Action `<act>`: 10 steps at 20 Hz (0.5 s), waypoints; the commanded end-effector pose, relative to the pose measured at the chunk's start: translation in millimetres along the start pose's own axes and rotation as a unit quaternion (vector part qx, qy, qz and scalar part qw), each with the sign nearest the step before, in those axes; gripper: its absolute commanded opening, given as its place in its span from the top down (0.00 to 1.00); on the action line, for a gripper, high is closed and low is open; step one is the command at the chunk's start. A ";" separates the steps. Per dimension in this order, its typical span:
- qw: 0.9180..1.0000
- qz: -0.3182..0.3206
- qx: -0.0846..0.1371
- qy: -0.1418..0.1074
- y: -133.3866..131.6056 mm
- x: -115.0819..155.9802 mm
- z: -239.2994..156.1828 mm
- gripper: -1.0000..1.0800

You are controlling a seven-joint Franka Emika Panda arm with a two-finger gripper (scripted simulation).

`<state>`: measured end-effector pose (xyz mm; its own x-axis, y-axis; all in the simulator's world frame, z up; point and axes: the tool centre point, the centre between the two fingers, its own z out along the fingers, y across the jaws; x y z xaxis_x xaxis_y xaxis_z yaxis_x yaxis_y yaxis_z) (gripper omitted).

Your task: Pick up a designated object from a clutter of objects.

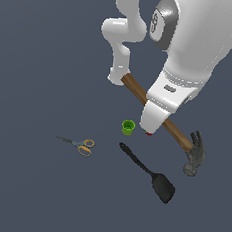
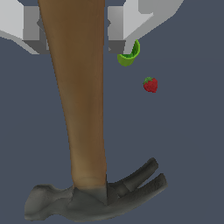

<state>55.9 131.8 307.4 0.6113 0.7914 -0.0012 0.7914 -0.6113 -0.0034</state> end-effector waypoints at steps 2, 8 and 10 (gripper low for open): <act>1.000 0.000 -0.001 0.001 9.9 7.4 -24.4 1.00; 1.000 0.000 -0.002 0.001 21.1 16.0 -49.0 1.00; 1.000 0.000 -0.002 0.001 23.6 17.9 -54.4 1.00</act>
<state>82.7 131.3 355.0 0.6118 0.7910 -0.0023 0.7910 -0.6118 -0.0029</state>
